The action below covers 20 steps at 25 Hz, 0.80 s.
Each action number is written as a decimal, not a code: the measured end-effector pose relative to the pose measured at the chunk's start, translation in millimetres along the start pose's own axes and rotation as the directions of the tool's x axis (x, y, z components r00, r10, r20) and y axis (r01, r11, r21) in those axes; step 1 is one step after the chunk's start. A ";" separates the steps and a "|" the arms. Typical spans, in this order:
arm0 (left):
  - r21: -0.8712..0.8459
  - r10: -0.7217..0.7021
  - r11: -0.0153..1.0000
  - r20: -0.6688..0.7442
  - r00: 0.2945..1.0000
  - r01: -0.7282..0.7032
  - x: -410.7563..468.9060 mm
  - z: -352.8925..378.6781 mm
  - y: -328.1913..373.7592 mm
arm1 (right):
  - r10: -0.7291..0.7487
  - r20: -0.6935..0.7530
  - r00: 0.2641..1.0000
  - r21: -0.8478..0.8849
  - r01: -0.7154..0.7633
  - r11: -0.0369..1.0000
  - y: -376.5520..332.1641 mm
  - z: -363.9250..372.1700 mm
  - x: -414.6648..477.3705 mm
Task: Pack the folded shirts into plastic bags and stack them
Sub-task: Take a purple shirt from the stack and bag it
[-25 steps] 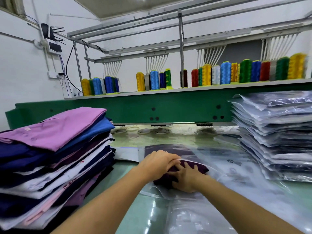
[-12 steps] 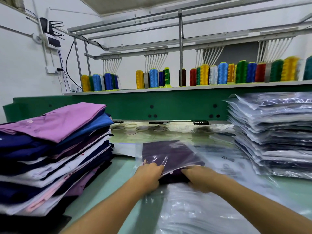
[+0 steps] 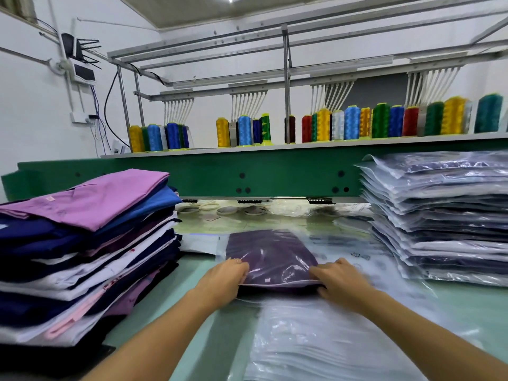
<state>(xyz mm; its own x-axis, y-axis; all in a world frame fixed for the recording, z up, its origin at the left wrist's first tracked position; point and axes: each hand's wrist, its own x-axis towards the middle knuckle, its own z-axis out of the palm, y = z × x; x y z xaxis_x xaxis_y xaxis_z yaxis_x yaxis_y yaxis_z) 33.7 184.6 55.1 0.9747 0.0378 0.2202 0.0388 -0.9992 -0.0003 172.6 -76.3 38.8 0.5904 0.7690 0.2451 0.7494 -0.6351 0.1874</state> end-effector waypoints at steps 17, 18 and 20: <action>-0.003 -0.165 0.984 0.374 0.913 0.179 -12.5 -13.1 -24.9 | 0.121 0.318 0.940 0.700 -0.319 0.639 9.0 -8.2 -2.7; 0.070 -0.195 0.981 0.302 0.933 0.182 -7.0 -12.5 -23.0 | 0.203 0.273 0.940 0.670 -0.337 0.661 11.1 -4.2 4.7; 0.146 -0.242 0.965 0.173 0.955 0.218 9.4 -12.3 -20.9 | 0.354 0.144 0.924 0.557 -0.371 0.743 16.4 3.3 23.6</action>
<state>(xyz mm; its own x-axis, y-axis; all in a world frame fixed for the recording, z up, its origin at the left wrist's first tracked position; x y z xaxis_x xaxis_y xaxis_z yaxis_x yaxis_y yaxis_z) 39.3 205.7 69.2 0.9593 0.2792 0.0413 0.2820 -0.9548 -0.0944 199.8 -68.3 44.5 0.8541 0.4961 0.1562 0.5043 -0.7165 -0.4819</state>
